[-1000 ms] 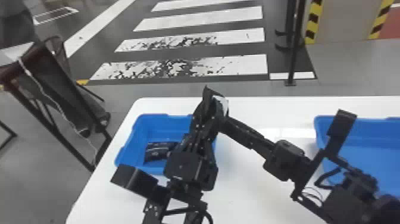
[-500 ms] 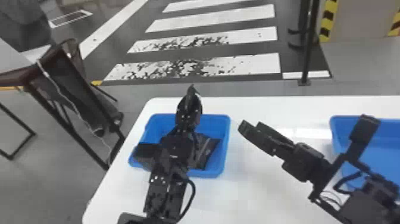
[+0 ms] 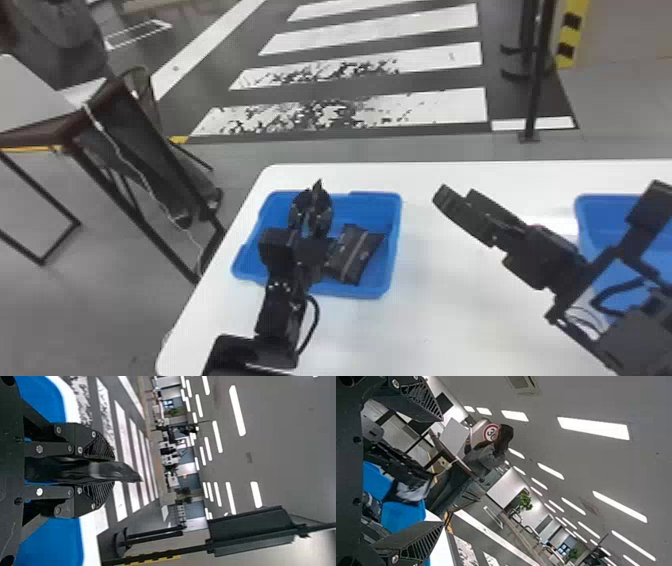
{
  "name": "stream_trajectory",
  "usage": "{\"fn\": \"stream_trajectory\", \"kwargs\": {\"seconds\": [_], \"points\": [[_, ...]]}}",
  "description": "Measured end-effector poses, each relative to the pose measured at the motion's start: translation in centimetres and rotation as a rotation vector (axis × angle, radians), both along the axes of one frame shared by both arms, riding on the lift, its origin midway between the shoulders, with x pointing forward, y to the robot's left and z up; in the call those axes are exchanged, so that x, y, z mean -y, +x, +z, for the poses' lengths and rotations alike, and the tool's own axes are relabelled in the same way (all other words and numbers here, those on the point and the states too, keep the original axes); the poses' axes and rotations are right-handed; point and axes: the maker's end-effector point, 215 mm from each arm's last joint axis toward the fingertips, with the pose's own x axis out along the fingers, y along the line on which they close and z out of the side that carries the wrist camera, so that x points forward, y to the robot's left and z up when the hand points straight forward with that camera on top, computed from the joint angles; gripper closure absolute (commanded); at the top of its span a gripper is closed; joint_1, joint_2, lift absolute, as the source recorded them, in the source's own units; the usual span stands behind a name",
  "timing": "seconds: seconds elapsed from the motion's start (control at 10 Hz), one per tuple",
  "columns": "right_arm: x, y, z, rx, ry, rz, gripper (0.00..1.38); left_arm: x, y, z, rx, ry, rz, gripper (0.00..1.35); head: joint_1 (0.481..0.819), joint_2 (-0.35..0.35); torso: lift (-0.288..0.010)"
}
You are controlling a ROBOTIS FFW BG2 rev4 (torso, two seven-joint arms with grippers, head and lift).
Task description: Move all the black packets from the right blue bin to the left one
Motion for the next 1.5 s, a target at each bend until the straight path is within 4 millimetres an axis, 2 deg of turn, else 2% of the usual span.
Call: {"fn": "stream_trajectory", "kwargs": {"seconds": [0.1,0.2,0.3,0.4,0.5,0.6,0.7,0.8,1.0,1.1,1.3,1.5], "points": [[0.9,0.7,0.0,0.009,-0.007,-0.025,0.11,-0.2,0.0,-1.1,-0.041,-0.021,-0.025,0.08,0.695,0.350,-0.140],[2.4,1.5,0.3,0.052,-0.052,-0.065,0.11,-0.1,-0.1,-0.1,-0.005,-0.037,-0.039,0.11,0.695,0.330,-0.140],[4.4,2.6,1.0,0.124,-0.133,-0.125,0.11,1.3,-0.6,1.9,0.076,-0.101,-0.071,0.11,0.695,0.314,-0.140],[7.0,3.8,1.5,0.184,-0.233,-0.192,0.11,3.0,-1.6,4.7,0.182,-0.190,-0.107,0.11,0.695,0.264,-0.140],[10.8,5.1,1.8,0.243,-0.381,-0.290,0.11,4.7,-3.0,8.2,0.284,-0.262,-0.144,0.11,0.679,0.205,-0.140],[15.8,6.1,1.6,0.272,-0.541,-0.404,0.11,6.4,-4.9,12.1,0.366,-0.295,-0.183,0.11,0.661,0.122,-0.140],[20.1,6.3,1.3,0.268,-0.649,-0.493,0.11,7.6,-7.3,15.3,0.423,-0.313,-0.213,0.11,0.656,0.091,-0.140],[23.7,6.3,1.0,0.246,-0.719,-0.560,0.11,8.4,-9.7,17.1,0.444,-0.357,-0.228,0.11,0.656,0.027,-0.140],[31.0,5.7,0.3,0.175,-0.853,-0.675,0.11,10.0,-12.8,17.7,0.434,-0.469,-0.249,0.11,0.679,-0.095,-0.140],[34.5,5.1,0.1,0.143,-0.905,-0.733,0.12,10.3,-13.4,18.0,0.434,-0.482,-0.259,0.12,0.681,-0.121,-0.140],[39.7,4.4,-1.3,0.069,-0.988,-0.814,0.12,9.5,-13.6,18.0,0.437,-0.480,-0.239,0.12,0.691,-0.194,-0.140],[43.8,3.7,-4.6,-0.044,-1.072,-0.847,0.12,9.3,-13.5,17.6,0.425,-0.477,-0.233,0.12,0.695,-0.234,-0.140]]}}
